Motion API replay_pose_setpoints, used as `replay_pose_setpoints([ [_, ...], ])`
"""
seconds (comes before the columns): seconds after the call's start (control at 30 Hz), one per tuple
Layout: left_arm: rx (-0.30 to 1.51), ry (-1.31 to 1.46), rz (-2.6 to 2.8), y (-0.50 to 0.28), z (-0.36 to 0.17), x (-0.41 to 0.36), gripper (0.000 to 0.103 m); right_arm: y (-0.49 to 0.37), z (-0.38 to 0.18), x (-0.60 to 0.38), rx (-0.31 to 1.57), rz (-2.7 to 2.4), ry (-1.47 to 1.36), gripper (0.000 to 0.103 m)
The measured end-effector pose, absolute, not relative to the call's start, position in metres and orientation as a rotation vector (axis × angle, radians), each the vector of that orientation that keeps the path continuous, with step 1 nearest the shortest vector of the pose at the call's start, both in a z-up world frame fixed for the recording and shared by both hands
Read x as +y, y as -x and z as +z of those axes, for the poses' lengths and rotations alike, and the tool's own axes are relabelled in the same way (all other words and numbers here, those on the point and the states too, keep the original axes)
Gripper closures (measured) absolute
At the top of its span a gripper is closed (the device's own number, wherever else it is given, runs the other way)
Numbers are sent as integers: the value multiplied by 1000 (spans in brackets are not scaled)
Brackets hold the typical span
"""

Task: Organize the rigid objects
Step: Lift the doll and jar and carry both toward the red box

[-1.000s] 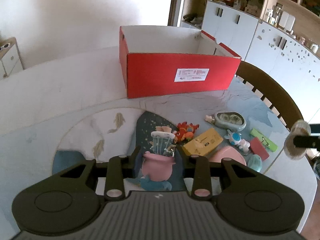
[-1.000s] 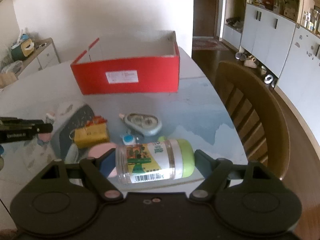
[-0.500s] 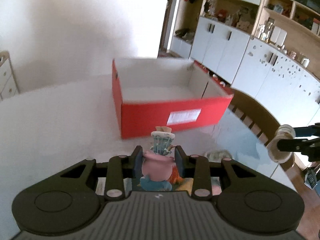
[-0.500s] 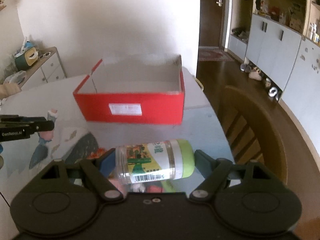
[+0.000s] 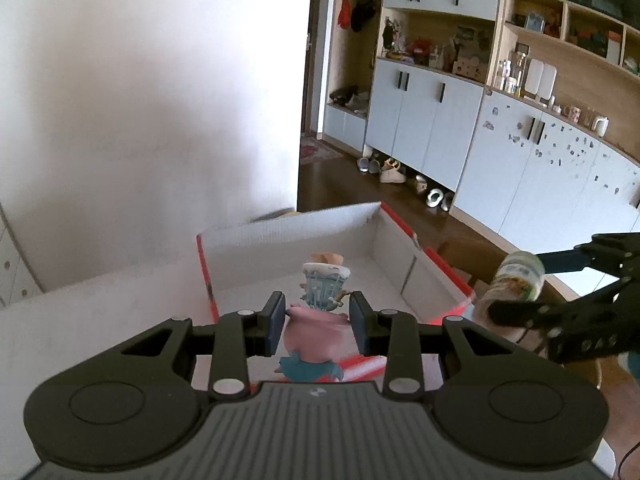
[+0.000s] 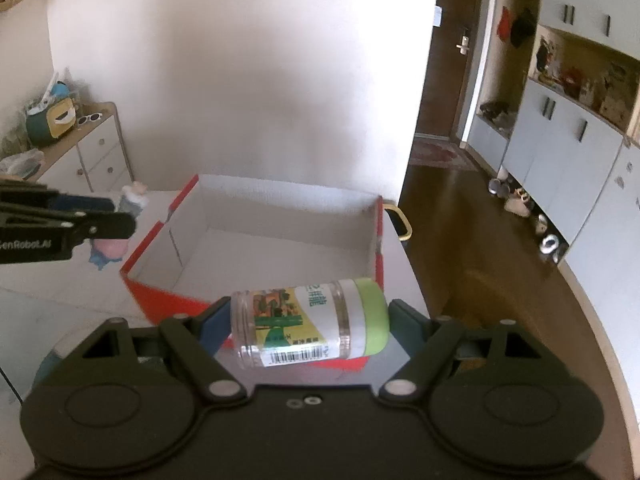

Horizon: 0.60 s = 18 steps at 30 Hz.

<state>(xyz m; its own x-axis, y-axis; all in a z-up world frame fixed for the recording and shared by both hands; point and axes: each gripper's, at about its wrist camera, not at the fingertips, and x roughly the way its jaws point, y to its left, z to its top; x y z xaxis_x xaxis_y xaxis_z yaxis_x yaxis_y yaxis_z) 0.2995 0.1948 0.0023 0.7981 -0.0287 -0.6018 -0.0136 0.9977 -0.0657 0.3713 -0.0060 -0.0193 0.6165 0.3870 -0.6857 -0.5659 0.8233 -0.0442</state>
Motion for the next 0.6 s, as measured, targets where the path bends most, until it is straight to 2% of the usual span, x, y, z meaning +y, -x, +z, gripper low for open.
replay_pose_setpoints([
  [0.27,713,26,-11,-368,-13,206,69,-411,-43,41,729,576,340,21],
  [0.6,853,-36,-1,-438,-68,223,69,-448,-90,86,814,601,404,21],
])
